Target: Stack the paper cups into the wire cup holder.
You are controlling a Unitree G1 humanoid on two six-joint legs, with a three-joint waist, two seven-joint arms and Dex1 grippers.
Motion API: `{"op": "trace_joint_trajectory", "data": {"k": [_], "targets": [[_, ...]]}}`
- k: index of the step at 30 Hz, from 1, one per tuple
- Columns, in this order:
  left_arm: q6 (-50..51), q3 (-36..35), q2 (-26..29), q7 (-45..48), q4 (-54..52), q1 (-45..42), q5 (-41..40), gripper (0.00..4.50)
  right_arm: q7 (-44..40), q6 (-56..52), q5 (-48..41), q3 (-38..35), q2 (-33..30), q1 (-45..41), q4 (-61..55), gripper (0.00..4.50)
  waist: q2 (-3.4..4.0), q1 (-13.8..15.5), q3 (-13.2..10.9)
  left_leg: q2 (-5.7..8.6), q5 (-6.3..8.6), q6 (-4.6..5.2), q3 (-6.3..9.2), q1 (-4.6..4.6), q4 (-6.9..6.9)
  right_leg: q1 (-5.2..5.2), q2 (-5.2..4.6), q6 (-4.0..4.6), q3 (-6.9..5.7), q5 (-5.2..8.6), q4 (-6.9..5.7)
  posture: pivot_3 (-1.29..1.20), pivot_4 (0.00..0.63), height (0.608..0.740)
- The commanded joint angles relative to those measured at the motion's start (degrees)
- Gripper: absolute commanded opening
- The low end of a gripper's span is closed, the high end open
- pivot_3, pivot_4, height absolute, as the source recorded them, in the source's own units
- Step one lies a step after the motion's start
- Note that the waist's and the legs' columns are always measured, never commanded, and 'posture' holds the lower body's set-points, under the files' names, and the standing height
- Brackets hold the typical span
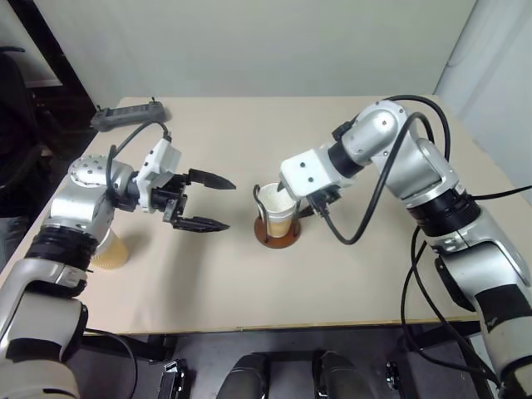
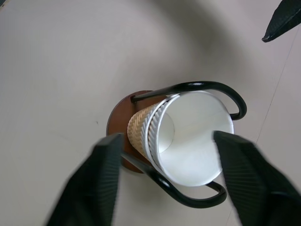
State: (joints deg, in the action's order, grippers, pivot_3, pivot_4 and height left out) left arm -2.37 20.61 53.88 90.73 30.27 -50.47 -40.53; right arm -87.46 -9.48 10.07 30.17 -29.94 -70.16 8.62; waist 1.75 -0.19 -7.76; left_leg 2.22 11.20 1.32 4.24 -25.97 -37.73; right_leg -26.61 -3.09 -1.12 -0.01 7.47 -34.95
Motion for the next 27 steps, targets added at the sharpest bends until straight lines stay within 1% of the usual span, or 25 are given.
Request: {"op": "trace_joint_trajectory", "data": {"k": [1,4,7,10,15,18,21,22,24,27], "targets": [[-0.2,-0.3,0.9,1.8,-0.5,-1.0,0.0,4.50,1.5,-1.3,-0.5,-2.1,0.7,-2.2,-0.6,4.48,0.00,0.0,0.0,0.00,0.00,0.00,0.00,0.00,0.00,0.00,0.00,0.00,0.00,0.00,0.00,0.00,0.150,0.740],[0.8,-0.5,0.6,1.8,0.5,-1.3,1.0,4.50,2.0,-6.0,-3.0,-4.5,0.9,-2.2,-1.2,4.48,0.00,0.0,0.0,0.00,0.00,0.00,0.00,0.00,0.00,0.00,0.00,0.00,0.00,0.00,-0.01,0.00,0.150,0.740],[3.9,-0.8,-0.1,1.8,3.4,-3.6,4.1,4.50,1.1,-11.4,-6.4,-7.3,-1.0,-1.5,-3.4,4.48,-0.01,0.1,0.0,0.01,-0.02,-0.03,0.00,-0.03,0.00,0.00,0.00,0.00,0.00,0.00,0.01,0.00,0.150,0.740],[5.0,-2.6,-0.3,1.8,6.6,-5.3,7.2,4.50,2.3,-17.1,-9.7,-10.9,-2.9,-0.2,-5.7,4.48,-0.02,0.2,0.0,0.03,-0.03,-0.08,0.00,-0.08,0.01,0.01,-0.01,0.02,0.00,0.00,0.03,0.00,0.150,0.740],[7.1,-3.1,1.3,1.8,11.0,-6.9,12.2,4.50,4.2,-23.6,-14.3,-15.0,-4.9,0.9,-8.0,4.48,-0.03,0.0,0.0,0.02,-0.05,-0.08,0.00,-0.01,0.06,0.01,0.00,0.02,0.00,0.00,0.00,0.00,0.150,0.740],[7.5,-2.0,3.1,1.8,11.2,-6.7,12.2,4.50,5.2,-28.9,-18.4,-17.5,-5.0,0.9,-9.3,4.48,-0.04,0.0,0.0,0.01,-0.14,-0.14,0.00,0.01,0.24,-0.08,0.00,0.02,0.00,0.00,0.00,0.00,0.150,0.740],[6.3,0.4,5.4,1.8,10.0,-5.8,10.0,4.50,6.5,-34.7,-22.5,-19.5,-4.6,0.2,-9.9,4.48,-0.06,0.0,0.0,0.00,-0.32,-0.03,-0.01,0.01,0.44,-0.19,0.00,0.04,0.01,0.02,0.01,0.00,0.150,0.740],[7.4,1.3,6.2,1.8,9.7,-5.9,9.1,4.50,7.1,-35.9,-23.5,-19.9,-4.4,0.0,-10.0,4.48,-0.06,0.0,0.0,0.00,-0.34,-0.07,0.00,-0.01,0.51,-0.22,0.00,0.06,0.00,0.03,0.02,0.00,0.150,0.740],[8.1,3.0,8.0,1.8,8.7,-5.7,7.5,4.50,8.5,-37.3,-24.9,-20.6,-4.2,-0.1,-9.9,4.48,-0.06,0.0,0.0,0.00,-0.37,-0.07,0.00,-0.01,0.61,-0.26,0.01,0.08,0.00,0.08,0.01,0.00,0.150,0.740],[8.0,4.8,10.5,1.8,8.9,-6.7,8.0,4.50,9.2,-37.3,-25.9,-20.2,-5.4,1.2,-10.3,4.48,-0.06,0.0,0.0,-0.01,-0.49,0.09,0.00,-0.02,0.66,-0.31,0.01,0.11,0.00,0.10,0.01,0.00,0.150,0.740]]}}
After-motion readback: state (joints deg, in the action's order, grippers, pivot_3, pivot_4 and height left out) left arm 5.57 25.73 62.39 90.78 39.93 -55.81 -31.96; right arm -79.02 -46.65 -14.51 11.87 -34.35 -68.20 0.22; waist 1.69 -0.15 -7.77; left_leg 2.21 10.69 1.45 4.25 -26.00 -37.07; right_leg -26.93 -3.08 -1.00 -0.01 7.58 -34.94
